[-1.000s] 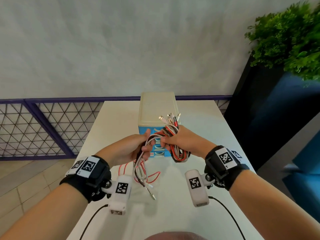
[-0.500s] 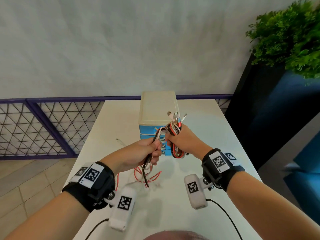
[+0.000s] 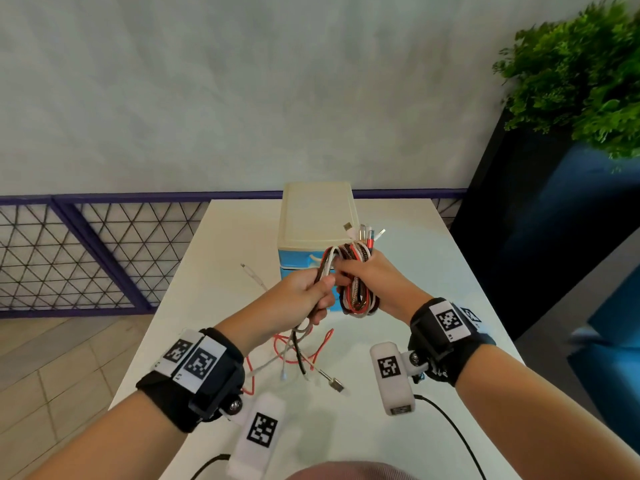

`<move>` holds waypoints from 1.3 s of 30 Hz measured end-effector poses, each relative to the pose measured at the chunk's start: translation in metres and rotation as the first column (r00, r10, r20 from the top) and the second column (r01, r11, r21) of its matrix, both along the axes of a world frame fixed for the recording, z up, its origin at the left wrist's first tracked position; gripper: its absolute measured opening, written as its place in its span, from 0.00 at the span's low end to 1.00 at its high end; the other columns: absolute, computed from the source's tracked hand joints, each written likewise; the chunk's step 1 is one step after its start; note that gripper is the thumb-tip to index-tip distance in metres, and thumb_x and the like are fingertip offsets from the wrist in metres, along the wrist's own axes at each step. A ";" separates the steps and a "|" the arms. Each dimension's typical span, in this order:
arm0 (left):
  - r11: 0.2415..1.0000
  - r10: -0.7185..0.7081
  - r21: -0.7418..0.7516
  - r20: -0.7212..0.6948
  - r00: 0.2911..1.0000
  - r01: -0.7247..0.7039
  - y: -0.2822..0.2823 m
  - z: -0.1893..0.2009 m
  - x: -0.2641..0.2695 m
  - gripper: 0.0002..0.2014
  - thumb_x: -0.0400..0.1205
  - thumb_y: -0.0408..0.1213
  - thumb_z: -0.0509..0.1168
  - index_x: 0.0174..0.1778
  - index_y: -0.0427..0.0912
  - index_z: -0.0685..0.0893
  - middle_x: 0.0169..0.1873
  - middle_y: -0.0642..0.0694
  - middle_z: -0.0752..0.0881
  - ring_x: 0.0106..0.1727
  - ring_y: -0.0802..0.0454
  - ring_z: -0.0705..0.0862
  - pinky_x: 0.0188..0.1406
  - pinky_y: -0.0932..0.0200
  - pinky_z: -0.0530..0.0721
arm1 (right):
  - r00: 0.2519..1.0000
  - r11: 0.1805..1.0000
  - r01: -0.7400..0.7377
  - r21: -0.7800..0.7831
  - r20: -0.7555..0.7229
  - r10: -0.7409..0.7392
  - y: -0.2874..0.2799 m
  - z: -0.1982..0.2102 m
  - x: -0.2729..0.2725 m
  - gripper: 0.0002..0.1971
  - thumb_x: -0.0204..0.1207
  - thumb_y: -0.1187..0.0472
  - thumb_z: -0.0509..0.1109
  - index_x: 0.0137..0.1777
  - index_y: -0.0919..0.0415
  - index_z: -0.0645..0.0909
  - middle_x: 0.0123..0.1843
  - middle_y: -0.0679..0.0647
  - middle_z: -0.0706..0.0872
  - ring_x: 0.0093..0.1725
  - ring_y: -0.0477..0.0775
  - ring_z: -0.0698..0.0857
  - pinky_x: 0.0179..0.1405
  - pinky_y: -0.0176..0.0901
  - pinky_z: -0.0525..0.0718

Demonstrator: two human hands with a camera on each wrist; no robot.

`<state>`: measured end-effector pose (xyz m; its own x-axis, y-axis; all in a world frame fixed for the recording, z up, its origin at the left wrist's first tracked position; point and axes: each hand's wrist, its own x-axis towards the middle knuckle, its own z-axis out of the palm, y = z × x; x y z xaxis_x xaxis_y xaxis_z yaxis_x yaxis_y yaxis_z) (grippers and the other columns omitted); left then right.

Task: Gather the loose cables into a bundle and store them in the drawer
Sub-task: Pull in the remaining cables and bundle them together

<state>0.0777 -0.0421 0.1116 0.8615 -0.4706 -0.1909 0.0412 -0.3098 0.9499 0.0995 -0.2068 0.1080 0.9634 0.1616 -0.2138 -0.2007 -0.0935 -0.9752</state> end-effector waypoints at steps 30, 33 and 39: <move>0.908 0.004 0.403 0.256 0.967 -0.111 -0.012 0.009 0.005 0.08 0.86 0.40 0.54 0.58 0.44 0.73 0.32 0.47 0.79 0.26 0.55 0.74 0.26 0.61 0.71 | 0.990 0.949 0.076 0.304 -0.136 -0.036 0.003 0.003 0.000 0.09 0.79 0.66 0.70 0.56 0.70 0.84 0.44 0.62 0.89 0.42 0.57 0.90 0.47 0.49 0.90; 0.763 -0.026 0.605 0.383 0.923 -0.229 -0.020 -0.004 0.000 0.17 0.85 0.37 0.55 0.69 0.37 0.63 0.33 0.47 0.77 0.30 0.52 0.78 0.30 0.57 0.76 | 0.989 0.954 0.098 0.283 -0.138 -0.061 0.008 0.001 0.000 0.07 0.80 0.65 0.69 0.54 0.66 0.85 0.45 0.61 0.91 0.46 0.59 0.91 0.50 0.52 0.89; 0.777 0.025 0.586 0.339 0.940 -0.232 -0.022 -0.004 0.001 0.18 0.85 0.43 0.58 0.65 0.37 0.63 0.29 0.49 0.75 0.27 0.54 0.76 0.26 0.58 0.76 | 0.993 0.993 0.116 0.023 -0.016 -0.116 0.009 -0.004 0.003 0.06 0.79 0.63 0.70 0.52 0.63 0.86 0.46 0.61 0.92 0.48 0.57 0.91 0.55 0.53 0.88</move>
